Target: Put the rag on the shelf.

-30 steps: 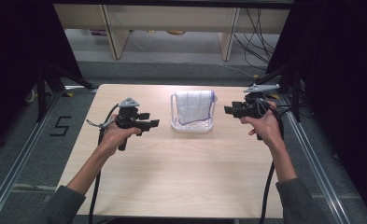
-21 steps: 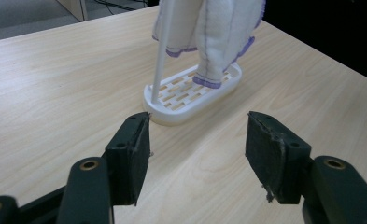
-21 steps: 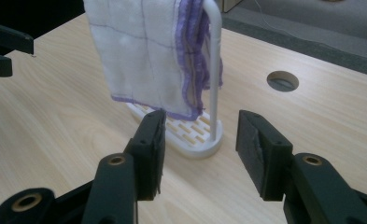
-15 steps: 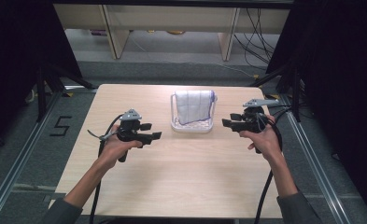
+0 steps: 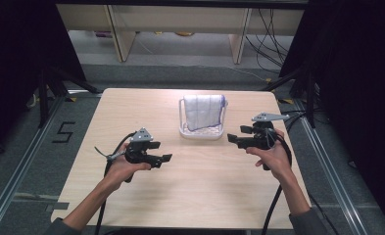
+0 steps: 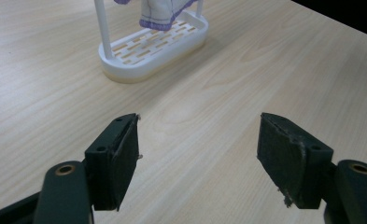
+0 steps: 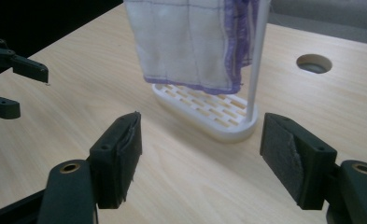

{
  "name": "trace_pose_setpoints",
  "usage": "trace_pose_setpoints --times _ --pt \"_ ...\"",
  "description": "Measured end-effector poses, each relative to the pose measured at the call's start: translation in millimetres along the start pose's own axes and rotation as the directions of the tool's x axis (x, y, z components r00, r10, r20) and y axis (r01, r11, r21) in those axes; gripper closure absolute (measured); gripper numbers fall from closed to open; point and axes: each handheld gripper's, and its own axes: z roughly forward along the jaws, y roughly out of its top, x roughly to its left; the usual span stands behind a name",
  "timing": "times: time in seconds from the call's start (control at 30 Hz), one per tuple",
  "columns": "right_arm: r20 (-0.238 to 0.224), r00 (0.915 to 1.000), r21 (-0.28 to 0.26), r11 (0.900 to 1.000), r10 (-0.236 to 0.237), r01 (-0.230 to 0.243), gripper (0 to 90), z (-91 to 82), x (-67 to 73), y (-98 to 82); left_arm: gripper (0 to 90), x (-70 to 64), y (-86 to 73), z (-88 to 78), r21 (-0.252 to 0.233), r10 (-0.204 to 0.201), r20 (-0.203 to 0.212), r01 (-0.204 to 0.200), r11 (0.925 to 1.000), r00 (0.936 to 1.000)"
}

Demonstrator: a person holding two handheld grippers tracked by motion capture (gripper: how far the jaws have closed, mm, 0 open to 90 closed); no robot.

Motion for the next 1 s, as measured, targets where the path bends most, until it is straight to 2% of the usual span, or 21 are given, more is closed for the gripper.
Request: trace_pose_setpoints --times 0.03,0.07,0.1,0.13,0.2,0.27,0.33,0.37,0.4,0.43,0.47,0.53,0.57,0.63,0.7,0.73,0.77,0.9,1.0 --pt "-0.002 0.9995 -0.007 1.0 -0.03 0.03 30.3 1.4 -0.8 -1.3 29.0 -0.8 -1.9 -0.2 0.002 -0.001 0.007 0.001 1.0 1.0" --pt "-0.013 0.9998 -0.008 1.0 -0.017 0.017 30.0 3.3 0.6 -3.5 28.8 -2.2 -4.1 -0.8 0.009 0.002 0.006 -0.002 1.0 1.0" --pt "-0.004 1.0 0.007 1.0 0.007 -0.007 29.0 3.5 4.3 -6.0 28.5 -2.8 -5.5 -1.1 0.011 0.003 0.012 -0.003 0.9999 0.9999" --pt "-0.011 0.9999 0.005 1.0 -0.012 0.012 28.9 4.9 3.4 -7.4 28.4 -4.0 -7.6 -1.7 0.011 0.005 0.011 -0.005 0.9999 0.9999" --pt "-0.023 0.9997 0.022 1.0 0.01 -0.01 28.9 7.1 6.7 -13.7 28.3 -6.7 -12.0 -3.4 0.014 0.007 0.016 -0.007 0.9999 0.9999" --pt "-0.035 0.9993 0.022 1.0 -0.009 0.01 28.5 9.5 6.2 -19.1 28.0 -8.5 -15.7 -4.7 0.019 0.012 0.017 -0.013 0.9997 0.9998" --pt "-0.04 0.9991 0.04 0.999 0.012 -0.01 28.1 11.2 9.9 -23.0 27.9 -11.2 -20.6 -5.7 0.017 0.005 0.009 -0.005 0.9998 1.0" --pt "-0.034 0.9993 0.035 0.999 -0.015 0.016 27.5 13.0 8.7 -24.5 28.1 -12.1 -23.5 -6.5 0.009 -0.002 -0.008 0.002 1.0 1.0" --pt "-0.031 0.9993 0.039 0.999 -0.02 0.021 26.9 14.1 9.9 -26.2 28.0 -12.4 -25.3 -6.8 -0.003 -0.011 -0.008 0.011 0.9999 0.9999" --pt "-0.046 0.999 0.048 0.999 -0.001 0.003 26.8 14.9 12.2 -27.5 28.1 -13.1 -28.1 -8.1 -0.009 -0.008 -0.018 0.008 0.9999 0.9998" --pt "-0.037 0.9991 0.049 0.999 -0.022 0.024 26.6 15.3 13.2 -28.8 28.1 -13.4 -29.7 -8.4 -0.012 -0.005 -0.023 0.005 0.9999 0.9997" --pt "-0.053 0.9979 0.041 0.998 -0.036 0.038 26.4 17.3 15.7 -30.5 28.0 -14.5 -35.8 -10.8 -0.011 -0.004 -0.032 0.003 0.9999 0.9995" --pt "-0.038 0.9985 0.054 0.998 -0.039 0.041 25.9 17.8 20.0 -31.8 27.9 -15.6 -38.6 -11.9 -0.008 -0.006 -0.032 0.005 1.0 0.9995" --pt "-0.063 0.9977 0.063 0.998 -0.025 0.029 25.7 19.8 24.9 -33.9 27.9 -16.2 -43.4 -13.3 -0.007 -0.006 -0.021 0.006 1.0 0.9998" --pt "-0.052 0.9968 0.063 0.996 -0.06 0.063 25.6 21.0 27.7 -36.8 27.8 -17.6 -50.8 -15.0 0.002 -0.007 -0.014 0.007 1.0 0.9999" --pt "-0.059 0.9969 0.072 0.996 -0.053 0.057 25.4 22.0 30.8 -39.1 27.6 -18.6 -55.0 -14.2 -0.003 -0.007 -0.013 0.007 1.0 0.9999" --pt "-0.064 0.9961 0.076 0.995 -0.061 0.065 25.4 23.4 33.0 -41.8 27.4 -19.1 -57.0 -15.0 0.014 -0.003 -0.012 0.003 0.9999 0.9999" --pt "-0.067 0.9967 0.09 0.995 -0.047 0.052 25.2 24.4 38.3 -49.5 26.4 -23.3 -62.2 -15.0 0.015 -0.005 -0.007 0.006 0.9999 1.0" --pt "-0.061 0.9962 0.1 0.993 -0.062 0.068 25.2 23.4 41.0 -56.4 26.0 -27.2 -64.3 -16.4 0.02 0.008 -0.001 -0.008 0.9998 1.0"
